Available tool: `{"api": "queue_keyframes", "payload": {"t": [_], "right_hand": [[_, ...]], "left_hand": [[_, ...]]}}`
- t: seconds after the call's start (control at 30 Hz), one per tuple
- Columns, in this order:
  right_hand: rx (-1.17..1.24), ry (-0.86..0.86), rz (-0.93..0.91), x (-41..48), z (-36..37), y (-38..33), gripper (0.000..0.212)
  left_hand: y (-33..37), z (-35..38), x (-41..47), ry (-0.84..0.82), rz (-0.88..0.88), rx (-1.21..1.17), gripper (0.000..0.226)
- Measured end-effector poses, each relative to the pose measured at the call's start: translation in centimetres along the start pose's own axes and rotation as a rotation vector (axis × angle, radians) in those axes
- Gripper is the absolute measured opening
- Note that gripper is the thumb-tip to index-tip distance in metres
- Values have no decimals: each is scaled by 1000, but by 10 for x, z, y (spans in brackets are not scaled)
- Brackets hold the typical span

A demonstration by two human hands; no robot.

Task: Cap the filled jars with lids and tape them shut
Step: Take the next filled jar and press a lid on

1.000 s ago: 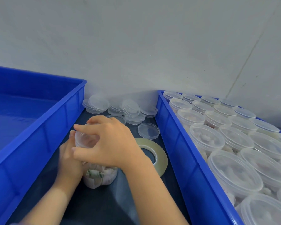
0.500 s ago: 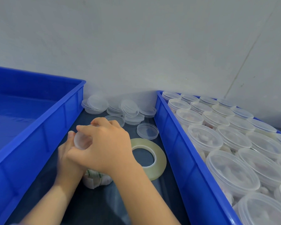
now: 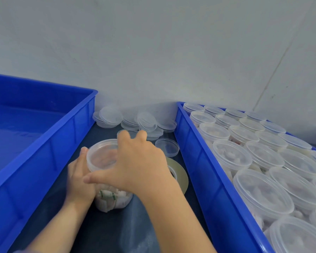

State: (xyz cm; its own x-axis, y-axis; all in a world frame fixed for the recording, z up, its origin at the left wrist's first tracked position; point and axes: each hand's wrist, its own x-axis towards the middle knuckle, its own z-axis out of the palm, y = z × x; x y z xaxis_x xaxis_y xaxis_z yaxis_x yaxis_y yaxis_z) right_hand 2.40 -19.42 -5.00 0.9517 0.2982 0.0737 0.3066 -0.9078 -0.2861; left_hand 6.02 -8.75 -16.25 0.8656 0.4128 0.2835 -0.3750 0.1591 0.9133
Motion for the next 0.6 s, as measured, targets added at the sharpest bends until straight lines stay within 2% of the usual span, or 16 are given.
{"api": "queue_keyframes", "payload": {"t": [0.1, 0.23, 0.33, 0.43, 0.57, 0.6], "right_hand": [[27, 74, -20, 6, 9, 3, 75], [188, 38, -181, 14, 17, 5, 66], [227, 112, -158, 17, 24, 5, 57], [212, 156, -157, 20, 31, 5, 55], [237, 150, -203, 24, 29, 16, 66], [245, 163, -209, 25, 30, 17, 67]], "left_hand": [[-2, -3, 2, -29, 7, -11, 61], [-1, -4, 2, -30, -49, -72, 57], [1, 2, -1, 29, -47, -134, 60], [5, 4, -3, 2, -82, -204, 61], [5, 2, 0, -246, -167, -229, 66], [3, 2, 0, -251, -148, -245, 65]]}}
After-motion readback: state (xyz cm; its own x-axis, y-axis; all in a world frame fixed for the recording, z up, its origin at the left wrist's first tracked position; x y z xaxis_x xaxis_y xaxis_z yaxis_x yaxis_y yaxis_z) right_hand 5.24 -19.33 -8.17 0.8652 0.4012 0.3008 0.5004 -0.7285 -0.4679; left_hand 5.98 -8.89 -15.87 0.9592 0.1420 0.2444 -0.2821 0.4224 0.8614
